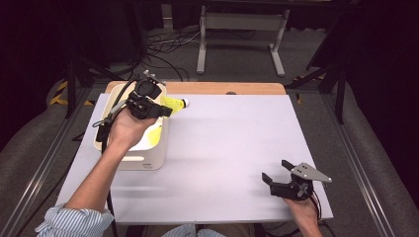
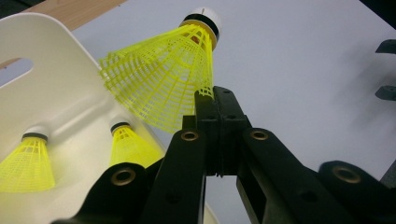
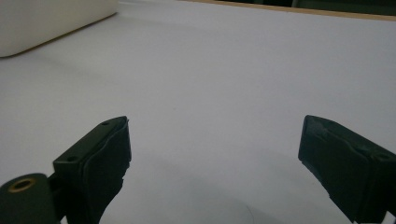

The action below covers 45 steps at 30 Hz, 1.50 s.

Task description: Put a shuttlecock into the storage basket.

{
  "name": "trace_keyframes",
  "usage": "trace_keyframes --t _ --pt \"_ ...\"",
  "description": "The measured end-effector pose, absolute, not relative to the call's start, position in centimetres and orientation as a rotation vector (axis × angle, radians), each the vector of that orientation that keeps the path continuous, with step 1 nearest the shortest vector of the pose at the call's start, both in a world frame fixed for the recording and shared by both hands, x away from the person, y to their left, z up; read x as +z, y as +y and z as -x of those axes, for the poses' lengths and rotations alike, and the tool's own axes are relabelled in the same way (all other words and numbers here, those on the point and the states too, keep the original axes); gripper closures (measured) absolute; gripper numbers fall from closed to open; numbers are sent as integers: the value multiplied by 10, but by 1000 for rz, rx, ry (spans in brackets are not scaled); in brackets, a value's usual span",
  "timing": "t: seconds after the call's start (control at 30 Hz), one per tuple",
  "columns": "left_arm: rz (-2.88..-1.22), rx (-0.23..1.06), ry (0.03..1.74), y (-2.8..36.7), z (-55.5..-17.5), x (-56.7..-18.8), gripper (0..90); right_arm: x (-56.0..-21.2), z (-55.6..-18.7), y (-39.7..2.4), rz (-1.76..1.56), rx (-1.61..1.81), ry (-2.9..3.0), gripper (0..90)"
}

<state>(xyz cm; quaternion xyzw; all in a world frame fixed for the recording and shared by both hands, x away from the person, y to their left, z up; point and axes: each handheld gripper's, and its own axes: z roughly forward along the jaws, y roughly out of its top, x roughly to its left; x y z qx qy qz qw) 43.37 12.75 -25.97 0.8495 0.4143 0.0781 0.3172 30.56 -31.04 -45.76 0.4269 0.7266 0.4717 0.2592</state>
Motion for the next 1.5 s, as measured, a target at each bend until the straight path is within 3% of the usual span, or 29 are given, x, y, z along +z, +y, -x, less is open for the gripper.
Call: trace_keyframes --t 1.5 --pt "-2168 295 1291 180 -443 -282 900 -456 -304 -312 -1159 1291 1952 99"
